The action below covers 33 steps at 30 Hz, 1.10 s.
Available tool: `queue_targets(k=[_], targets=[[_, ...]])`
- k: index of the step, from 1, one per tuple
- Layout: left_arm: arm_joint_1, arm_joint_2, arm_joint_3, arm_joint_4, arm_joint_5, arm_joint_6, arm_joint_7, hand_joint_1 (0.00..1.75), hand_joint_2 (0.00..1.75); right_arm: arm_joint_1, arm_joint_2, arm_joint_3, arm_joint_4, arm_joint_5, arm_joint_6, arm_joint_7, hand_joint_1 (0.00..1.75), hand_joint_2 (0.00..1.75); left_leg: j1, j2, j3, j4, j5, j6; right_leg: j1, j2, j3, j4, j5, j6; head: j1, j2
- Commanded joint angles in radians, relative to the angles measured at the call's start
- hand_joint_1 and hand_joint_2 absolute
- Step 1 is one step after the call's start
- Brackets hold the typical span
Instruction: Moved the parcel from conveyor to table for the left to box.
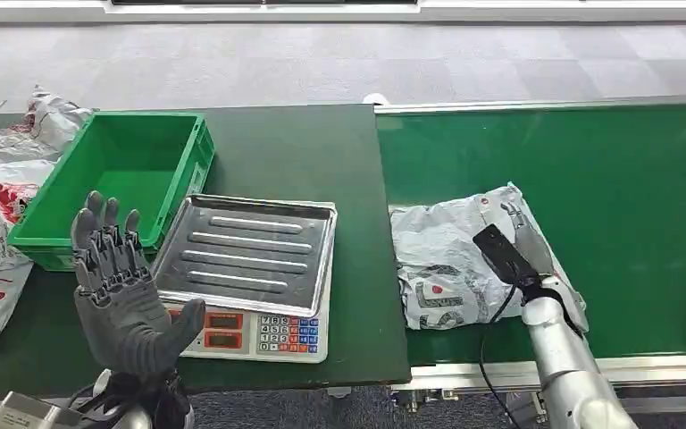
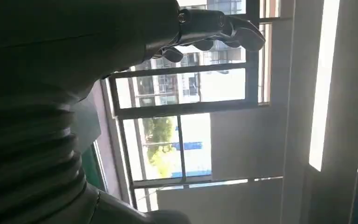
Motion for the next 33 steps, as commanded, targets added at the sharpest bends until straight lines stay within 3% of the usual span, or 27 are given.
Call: queue_targets(k=[1,14,19,20,22,24,25,27,30,33], targets=[[-0.013,0.031,0.015,0.039,0.004,0.0,0.003,0.0,1.75,-0.031,0.006,0.022,0.07,0.0,-0.006,0.002,0.0,1.75,-0.001,0.001,0.001,-0.004,0.002,-0.002,-0.002,0.004,-0.001,-0.002,0.002,0.002,0.0,0.0],[-0.016,0.037,0.008,0.044,0.005,0.003,0.003,0.0,1.75,-0.022,0.008,0.019,0.055,-0.002,-0.005,0.003,0.0,1.75,-0.001,0.0,0.001,-0.005,0.003,-0.003,-0.002,0.004,0.0,-0.004,0.003,0.002,0.0,0.0],[-0.037,0.049,-0.011,0.076,0.014,0.004,0.003,0.0,1.75,0.027,0.02,-0.008,-0.006,-0.004,-0.045,0.019,0.0,1.75,0.0,-0.001,0.001,-0.002,0.001,-0.002,-0.001,0.001,0.0,-0.002,0.001,0.001,0.0,0.0],[-0.044,0.051,-0.015,0.084,0.017,0.008,0.003,0.0,1.75,0.029,0.026,-0.02,-0.01,0.005,-0.084,0.05,0.0,1.75,-0.001,-0.002,0.001,-0.004,0.002,-0.002,-0.001,0.001,0.0,-0.003,0.002,0.002,0.0,0.0],[-0.06,0.05,-0.027,0.103,0.02,0.008,0.003,0.0,1.75,0.009,0.021,-0.001,0.055,0.105,-0.12,0.234,0.0,1.75,-0.001,-0.001,0.001,-0.003,0.002,-0.002,-0.001,0.001,0.0,-0.002,0.002,0.002,0.0,0.0],[-0.092,0.06,-0.047,0.139,0.031,0.007,0.003,0.0,1.75,-0.016,0.019,-0.016,0.154,0.1,0.011,0.309,0.0,1.75,-0.001,0.0,0.001,-0.004,0.002,-0.002,-0.001,0.002,-0.001,-0.003,0.002,0.002,0.0,0.0],[-0.125,0.064,-0.057,0.172,0.042,0.001,0.003,0.0,1.75,-0.011,0.006,-0.006,0.211,0.089,0.136,0.28,0.0,1.75,0.0,0.0,0.001,-0.002,0.001,-0.002,-0.001,0.002,0.0,-0.002,0.001,0.001,0.0,0.0],[-0.153,0.067,-0.061,0.196,0.05,-0.002,0.003,0.0,1.75,0.022,-0.006,0.043,0.239,0.093,0.245,0.144,0.0,1.75,0.0,-0.002,0.001,-0.002,0.001,-0.001,0.0,0.0,0.001,-0.002,0.001,0.001,0.0,0.0],[-0.144,0.076,-0.054,0.184,0.053,0.011,0.003,0.0,1.75,0.053,0.0,0.101,0.223,0.092,0.328,-0.023,0.0,1.75,0.0,-0.003,0.003,-0.004,0.003,-0.002,-0.001,0.0,0.002,-0.004,0.002,0.001,0.0,0.0],[-0.132,0.094,-0.059,0.169,0.058,0.027,0.003,0.0,1.75,0.065,0.008,0.145,0.191,0.091,0.355,-0.047,0.0,1.75,-0.001,0.001,0.003,-0.005,0.002,-0.003,-0.001,0.003,0.0,-0.003,0.002,0.001,0.0,0.0]])
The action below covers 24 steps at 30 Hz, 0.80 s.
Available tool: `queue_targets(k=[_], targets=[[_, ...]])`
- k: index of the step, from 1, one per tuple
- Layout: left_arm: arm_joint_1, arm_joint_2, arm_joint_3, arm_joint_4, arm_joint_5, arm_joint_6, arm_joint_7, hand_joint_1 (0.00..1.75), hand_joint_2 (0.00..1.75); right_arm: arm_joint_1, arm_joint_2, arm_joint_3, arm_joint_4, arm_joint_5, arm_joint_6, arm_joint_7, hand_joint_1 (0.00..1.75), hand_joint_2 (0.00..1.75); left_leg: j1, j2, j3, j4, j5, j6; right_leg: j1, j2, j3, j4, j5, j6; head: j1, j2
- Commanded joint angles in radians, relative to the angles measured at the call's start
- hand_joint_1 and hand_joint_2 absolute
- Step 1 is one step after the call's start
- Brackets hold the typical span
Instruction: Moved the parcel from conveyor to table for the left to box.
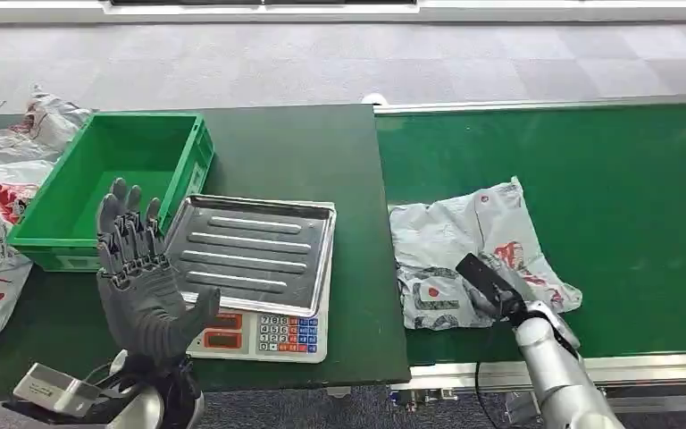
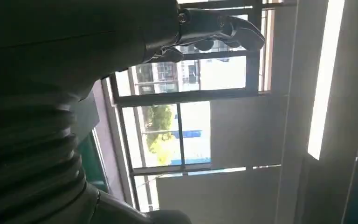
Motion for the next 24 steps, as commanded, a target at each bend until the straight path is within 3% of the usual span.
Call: queue_targets(k=[1,5,6,7,19,21,23,24], targets=[[-0.045,0.076,-0.034,0.077,0.017,0.034,0.003,0.0,1.75,0.014,0.007,0.145,0.088,-0.007,0.103,-0.122,0.0,1.75,0.0,0.001,0.002,-0.005,0.002,-0.003,-0.001,0.004,0.001,-0.003,0.002,0.001,0.0,0.0],[-0.056,0.091,-0.045,0.088,0.033,0.054,0.003,0.0,1.75,0.009,0.006,0.191,0.111,-0.013,0.148,-0.159,0.0,1.75,0.001,0.001,0.002,-0.003,0.001,-0.002,0.0,0.003,0.0,-0.002,0.001,0.001,0.0,0.0],[-0.059,0.094,-0.048,0.091,0.035,0.059,0.003,0.0,1.75,0.011,0.006,0.199,0.116,-0.015,0.153,-0.168,0.68,1.75,0.0,0.002,0.002,-0.005,0.002,-0.003,0.0,0.004,0.0,-0.004,0.002,0.001,0.0,0.0],[-0.06,0.096,-0.05,0.096,0.039,0.063,0.003,0.0,1.75,0.014,0.009,0.207,0.12,-0.015,0.153,-0.175,1.75,1.75,0.001,0.002,0.002,-0.003,0.001,-0.002,0.0,0.004,0.0,-0.002,0.001,0.001,0.0,0.0],[-0.049,0.091,-0.066,0.086,0.044,0.086,0.003,0.0,1.75,0.027,0.008,0.214,0.115,-0.06,0.092,-0.17,1.75,1.75,0.001,0.002,0.003,-0.004,0.002,-0.002,0.0,0.004,0.002,-0.003,0.001,0.001,0.0,0.0],[-0.049,0.094,-0.065,0.085,0.042,0.091,0.003,0.0,1.75,0.031,0.011,0.203,0.099,-0.083,0.064,-0.167,1.75,1.75,0.0,0.002,0.003,-0.004,0.001,-0.002,0.0,0.003,0.002,-0.003,0.001,0.001,0.0,0.0],[-0.032,0.095,-0.06,0.062,0.035,0.115,0.003,0.0,1.75,0.018,0.036,0.15,0.051,-0.13,-0.08,-0.123,1.75,1.75,0.0,0.001,0.004,-0.008,0.004,-0.003,-0.001,0.004,0.002,-0.006,0.003,0.002,0.0,0.0],[-0.026,0.097,-0.061,0.055,0.034,0.115,0.003,0.0,1.75,0.003,0.039,0.151,0.046,-0.131,-0.078,-0.113,1.75,1.75,0.0,0.003,0.003,-0.003,0.001,-0.002,0.0,0.005,0.001,-0.002,0.001,0.001,0.0,0.0]])
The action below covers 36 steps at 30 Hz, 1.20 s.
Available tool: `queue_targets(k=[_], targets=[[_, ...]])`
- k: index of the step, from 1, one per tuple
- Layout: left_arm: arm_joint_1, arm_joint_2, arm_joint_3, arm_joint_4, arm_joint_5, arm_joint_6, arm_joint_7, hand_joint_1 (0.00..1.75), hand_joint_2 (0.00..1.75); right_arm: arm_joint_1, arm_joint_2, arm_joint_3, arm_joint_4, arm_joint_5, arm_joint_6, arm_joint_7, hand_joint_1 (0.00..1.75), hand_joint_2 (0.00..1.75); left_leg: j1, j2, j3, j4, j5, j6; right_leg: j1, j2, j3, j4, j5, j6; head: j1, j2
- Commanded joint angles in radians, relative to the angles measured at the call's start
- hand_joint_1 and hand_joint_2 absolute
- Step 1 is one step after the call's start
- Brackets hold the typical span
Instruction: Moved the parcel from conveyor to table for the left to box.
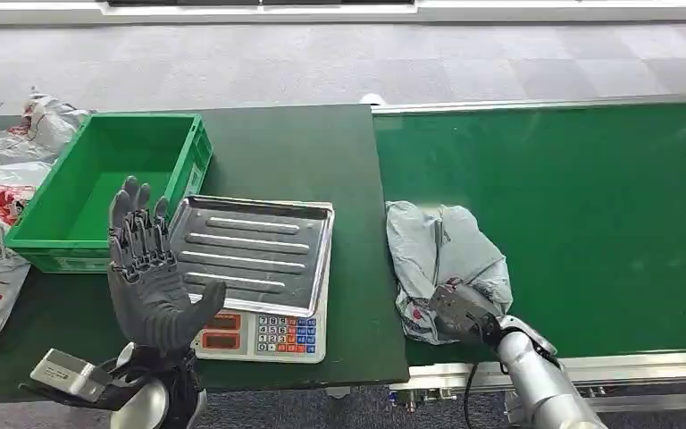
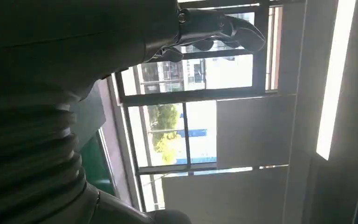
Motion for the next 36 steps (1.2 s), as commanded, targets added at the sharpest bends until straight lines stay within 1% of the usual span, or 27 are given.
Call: queue_targets(k=[1,3,6,7,8,10,11,12,13,14,15,16,17,19,21,22,24,25,26,27,28,29,31,32,33,35,36], targets=[[0.025,0.038,-0.017,-0.013,-0.02,0.067,0.003,0.0,1.75,-0.018,0.077,-0.09,-0.095,-0.098,-0.413,0.093,1.75,1.75,0.0,0.0,0.0,-0.001,0.001,-0.001,-0.001,0.002,0.0,-0.001,0.001,0.001,0.0,0.0],[0.042,0.042,-0.023,-0.029,-0.023,0.071,0.003,0.0,1.75,-0.044,0.081,-0.076,-0.126,-0.098,-0.393,0.138,1.75,1.75,-0.001,0.003,-0.001,-0.001,0.0,-0.001,-0.001,0.005,-0.003,0.001,0.001,0.001,0.0,0.0],[0.042,0.042,-0.023,-0.029,-0.023,0.071,0.003,0.0,1.75,-0.044,0.081,-0.076,-0.126,-0.098,-0.393,0.138,1.75,1.75,-0.002,0.002,-0.005,-0.002,0.001,-0.002,-0.002,0.005,-0.004,0.0,0.002,0.002,0.0,0.0],[0.04,0.037,-0.023,-0.024,-0.021,0.078,0.003,0.0,1.75,-0.008,0.11,-0.146,-0.217,-0.15,-0.561,0.136,1.75,1.75,-0.001,0.0,-0.004,-0.001,0.001,-0.001,-0.001,0.002,-0.003,0.0,0.001,0.001,0.0,0.0],[0.039,0.034,-0.026,-0.021,-0.021,0.076,0.003,0.0,1.75,0.013,0.124,-0.163,-0.286,-0.167,-0.664,0.118,1.75,1.75,-0.001,0.0,-0.003,-0.002,0.002,-0.002,-0.001,0.002,-0.003,-0.001,0.002,0.002,0.0,0.0],[0.022,0.022,-0.042,0.008,-0.017,0.064,0.003,0.0,1.75,0.113,0.142,-0.171,-0.615,-0.237,-0.822,0.08,1.75,1.75,-0.001,-0.002,-0.003,-0.002,0.001,-0.002,-0.002,0.001,-0.003,0.0,0.001,0.001,0.0,0.0],[0.018,0.02,-0.046,0.015,-0.017,0.063,0.003,0.0,1.75,0.144,0.142,-0.16,-0.705,-0.254,-0.842,0.079,1.75,1.75,-0.002,-0.003,-0.004,-0.003,0.002,-0.002,-0.002,0.001,-0.004,-0.001,0.001,0.002,0.0,0.0],[0.008,0.015,-0.052,0.033,-0.015,0.059,0.003,0.0,1.75,0.194,0.152,-0.152,-0.862,-0.255,-0.922,0.068,1.75,1.75,-0.002,-0.005,-0.005,-0.001,0.001,-0.002,-0.003,-0.002,-0.005,0.001,0.0,0.001,0.0,0.0],[0.0,0.011,-0.057,0.046,-0.014,0.055,0.003,0.0,1.75,0.233,0.163,-0.133,-0.987,-0.256,-0.966,0.068,1.75,1.75,-0.002,-0.006,-0.005,-0.002,0.001,-0.002,-0.003,-0.003,-0.004,0.0,0.0,0.002,0.0,0.0],[-0.004,0.011,-0.061,0.052,-0.013,0.054,0.003,0.0,1.75,0.244,0.165,-0.125,-1.037,-0.258,-0.982,0.073,1.75,1.75,-0.002,-0.008,-0.005,-0.001,0.001,-0.002,-0.002,-0.004,-0.004,0.001,-0.001,0.001,0.0,0.0],[-0.02,0.007,-0.069,0.07,-0.007,0.047,0.003,0.0,1.75,0.264,0.21,-0.149,-1.148,-0.218,-0.99,0.063,1.75,1.75,-0.002,-0.009,-0.005,0.0,0.001,-0.001,-0.002,-0.006,-0.004,0.002,-0.001,0.001,0.0,0.0],[-0.03,0.004,-0.073,0.079,-0.003,0.043,0.003,0.0,1.75,0.261,0.25,-0.19,-1.2,-0.183,-0.99,0.033,1.75,1.75,-0.002,-0.01,-0.005,-0.001,0.001,-0.002,-0.003,-0.006,-0.004,0.001,-0.001,0.001,0.0,0.0],[-0.036,0.001,-0.075,0.086,-0.001,0.039,0.003,0.0,1.75,0.249,0.287,-0.232,-1.221,-0.149,-0.99,0.0,1.75,1.75,-0.003,-0.01,-0.005,-0.002,0.001,-0.002,-0.003,-0.006,-0.004,0.001,-0.001,0.002,0.0,0.0],[-0.036,0.001,-0.075,0.086,-0.001,0.039,0.003,0.0,1.75,0.249,0.287,-0.232,-1.221,-0.149,-0.99,0.0,1.75,1.75,-0.002,-0.006,-0.006,0.0,0.001,-0.002,-0.003,-0.003,-0.006,0.002,-0.001,0.001,0.0,0.0],[-0.036,0.001,-0.075,0.086,-0.001,0.039,0.003,0.0,1.75,0.249,0.287,-0.232,-1.221,-0.149,-0.99,0.0,1.75,1.75,-0.002,-0.005,-0.006,0.0,0.001,-0.001,-0.002,-0.003,-0.006,0.001,0.0,0.001,0.0,0.0],[-0.046,-0.005,-0.078,0.096,-0.001,0.038,0.003,0.0,1.75,0.233,0.308,-0.258,-1.206,-0.169,-0.99,-0.05,1.75,1.75,-0.002,-0.007,-0.006,-0.002,0.002,-0.002,-0.002,-0.004,-0.005,0.0,0.0,0.001,0.0,0.0],[-0.059,-0.011,-0.079,0.109,0.004,0.032,0.003,0.0,1.75,0.222,0.299,-0.232,-1.193,-0.154,-0.99,-0.05,1.75,1.75,-0.002,-0.008,-0.005,-0.002,0.002,-0.002,-0.002,-0.005,-0.004,-0.001,0.001,0.002,0.0,0.0],[-0.061,-0.011,-0.077,0.105,-0.002,0.045,0.003,0.0,1.75,0.218,0.232,-0.098,-1.083,-0.216,-0.898,-0.026,1.75,1.75,-0.002,-0.007,-0.006,0.0,0.002,-0.001,-0.002,-0.004,-0.005,0.0,0.0,0.001,0.0,0.0],[-0.062,-0.002,-0.077,0.094,-0.002,0.051,0.003,0.0,1.75,0.198,0.157,0.046,-1.026,-0.312,-0.647,0.024,1.75,1.75,-0.001,-0.006,-0.004,-0.003,0.003,-0.002,-0.002,-0.002,-0.003,-0.002,0.002,0.002,0.0,0.0],[-0.062,0.009,-0.073,0.09,0.004,0.041,0.003,0.0,1.75,0.166,0.113,0.165,-0.972,-0.339,-0.459,0.016,1.75,1.75,-0.001,0.0,-0.003,-0.002,0.002,-0.001,-0.001,0.003,-0.003,-0.002,0.003,0.002,0.0,0.0],[-0.071,0.015,-0.066,0.103,0.015,0.006,0.003,0.0,1.75,0.144,0.094,0.288,-0.916,-0.339,-0.302,-0.009,1.75,1.75,0.0,0.005,-0.004,-0.002,0.0,-0.001,-0.001,0.007,-0.002,-0.001,0.003,0.001,0.0,0.0],[-0.071,0.015,-0.066,0.103,0.015,0.006,0.003,0.0,1.75,0.144,0.094,0.288,-0.916,-0.339,-0.302,-0.009,1.75,1.75,-0.001,0.006,-0.01,-0.003,0.002,-0.002,-0.002,0.009,-0.003,-0.002,0.005,0.001,0.0,0.0],[-0.071,0.015,-0.066,0.103,0.015,0.006,0.003,0.0,1.75,0.144,0.094,0.288,-0.916,-0.339,-0.302,-0.009,1.75,1.75,-0.001,0.008,-0.011,-0.005,0.003,-0.002,-0.002,0.01,-0.003,-0.002,0.006,0.001,0.0,0.0],[-0.083,0.011,-0.062,0.122,0.019,-0.014,0.003,0.0,1.75,0.154,0.103,0.379,-0.888,-0.281,-0.298,-0.032,1.75,1.75,-0.001,0.005,-0.012,-0.003,0.002,-0.001,-0.002,0.006,-0.004,-0.001,0.004,0.001,0.0,0.0],[-0.089,0.006,-0.062,0.134,0.017,-0.024,0.003,0.0,1.75,0.158,0.106,0.449,-0.886,-0.262,-0.242,-0.04,1.75,1.75,-0.001,0.005,-0.01,-0.004,0.002,-0.002,-0.002,0.007,-0.003,-0.002,0.004,0.001,0.0,0.0],[-0.095,0.008,-0.064,0.143,0.011,-0.014,0.003,0.0,1.75,0.146,0.136,0.542,-0.857,-0.206,-0.225,-0.01,1.75,1.75,-0.001,0.003,-0.003,-0.005,0.004,-0.003,-0.001,0.005,-0.005,-0.003,0.004,0.0,0.0,0.0],[-0.084,0.019,-0.064,0.131,0.011,-0.001,0.003,0.0,1.75,0.114,0.158,0.591,-0.811,-0.183,-0.238,0.01,1.75,1.75,-0.001,0.001,-0.001,-0.004,0.004,-0.002,-0.001,0.003,-0.003,-0.002,0.003,0.0,-0.001,0.0]])
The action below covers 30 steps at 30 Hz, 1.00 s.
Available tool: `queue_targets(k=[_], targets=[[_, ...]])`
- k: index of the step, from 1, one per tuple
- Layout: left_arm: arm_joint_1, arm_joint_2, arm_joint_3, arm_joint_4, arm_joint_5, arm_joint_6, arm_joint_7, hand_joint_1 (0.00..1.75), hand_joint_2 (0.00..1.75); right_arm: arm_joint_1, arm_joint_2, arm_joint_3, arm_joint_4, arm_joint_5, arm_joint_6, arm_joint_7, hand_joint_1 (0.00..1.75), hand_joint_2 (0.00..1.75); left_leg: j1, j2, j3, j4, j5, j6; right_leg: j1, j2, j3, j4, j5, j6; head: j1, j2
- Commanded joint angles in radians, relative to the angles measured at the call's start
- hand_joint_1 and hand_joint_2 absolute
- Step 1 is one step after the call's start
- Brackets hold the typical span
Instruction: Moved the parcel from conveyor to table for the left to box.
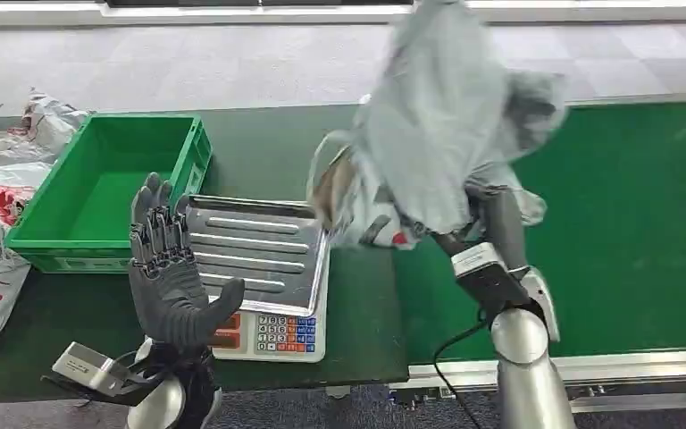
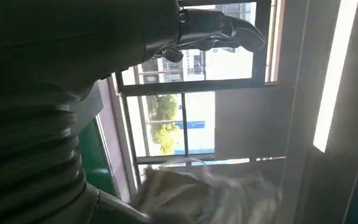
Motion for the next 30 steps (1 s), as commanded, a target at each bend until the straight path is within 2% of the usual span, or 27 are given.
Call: queue_targets(k=[1,4,8,14,18,19,21,24,27,30], targets=[[-0.044,0.04,-0.01,0.083,0.0,-0.007,0.003,0.0,1.75,-0.1,-0.01,0.47,0.236,0.132,-0.054,0.028,1.75,1.75,0.0,-0.002,0.002,-0.005,0.003,-0.004,-0.001,0.002,0.001,-0.003,0.001,0.001,0.0,0.0],[-0.03,0.046,-0.009,0.067,0.002,-0.005,0.003,0.0,1.75,-0.118,-0.011,0.469,0.251,0.122,-0.052,0.028,1.75,1.75,0.0,0.003,0.001,-0.006,0.002,-0.005,-0.001,0.007,0.0,-0.002,0.002,0.001,0.0,0.0],[0.009,0.036,-0.005,0.022,0.0,0.008,0.003,0.0,1.75,-0.152,-0.025,0.477,0.28,0.089,-0.056,0.038,1.75,1.75,0.0,-0.003,-0.003,-0.002,0.002,-0.004,0.0,0.0,-0.002,0.0,0.0,0.0,0.0,0.0],[0.044,0.028,0.001,-0.012,-0.022,0.019,0.003,0.0,1.75,-0.197,-0.009,0.454,0.371,0.073,-0.076,0.071,1.75,1.75,0.0,-0.002,-0.002,-0.003,0.002,-0.004,-0.001,0.002,-0.002,-0.001,0.002,0.0,0.0,0.0],[0.067,0.042,0.008,-0.032,-0.028,0.027,0.003,0.0,1.75,-0.274,0.008,0.387,0.558,0.135,-0.19,0.159,1.75,1.75,0.0,-0.003,-0.002,-0.004,0.003,-0.005,-0.001,0.002,-0.002,-0.002,0.002,0.0,0.0,0.0],[0.067,0.042,0.008,-0.032,-0.028,0.027,0.003,0.0,1.75,-0.274,0.008,0.387,0.558,0.135,-0.19,0.159,1.75,1.75,-0.001,-0.002,-0.002,-0.005,0.004,-0.005,-0.002,0.002,-0.001,-0.003,0.003,0.001,0.0,0.0],[0.079,0.043,0.012,-0.049,-0.033,0.044,0.003,0.0,1.75,-0.328,0.024,0.358,0.683,0.245,-0.334,0.283,1.75,1.75,0.0,-0.003,-0.002,-0.004,0.003,-0.005,-0.001,0.001,-0.001,-0.002,0.002,0.0,0.0,0.0],[0.102,0.057,-0.004,-0.074,-0.041,0.077,0.003,0.0,1.75,-0.42,0.054,0.284,0.877,0.287,-0.422,0.414,1.75,1.75,-0.001,-0.002,-0.002,-0.006,0.004,-0.005,-0.001,0.003,-0.002,-0.003,0.004,0.001,0.0,0.0],[0.079,0.073,-0.038,-0.077,-0.041,0.12,0.003,0.0,1.75,-0.502,0.055,0.225,1.039,0.264,-0.42,0.399,1.75,1.75,-0.001,0.0,-0.002,-0.005,0.004,-0.005,-0.002,0.005,-0.003,-0.002,0.004,0.001,0.0,0.0],[0.059,0.064,-0.035,-0.085,-0.025,0.141,0.003,0.0,1.75,-0.53,0.067,0.208,1.086,0.267,-0.419,0.371,1.75,1.75,-0.001,-0.005,-0.003,-0.003,0.004,-0.004,-0.001,-0.001,-0.003,0.0,0.003,0.0,0.0,0.0]])
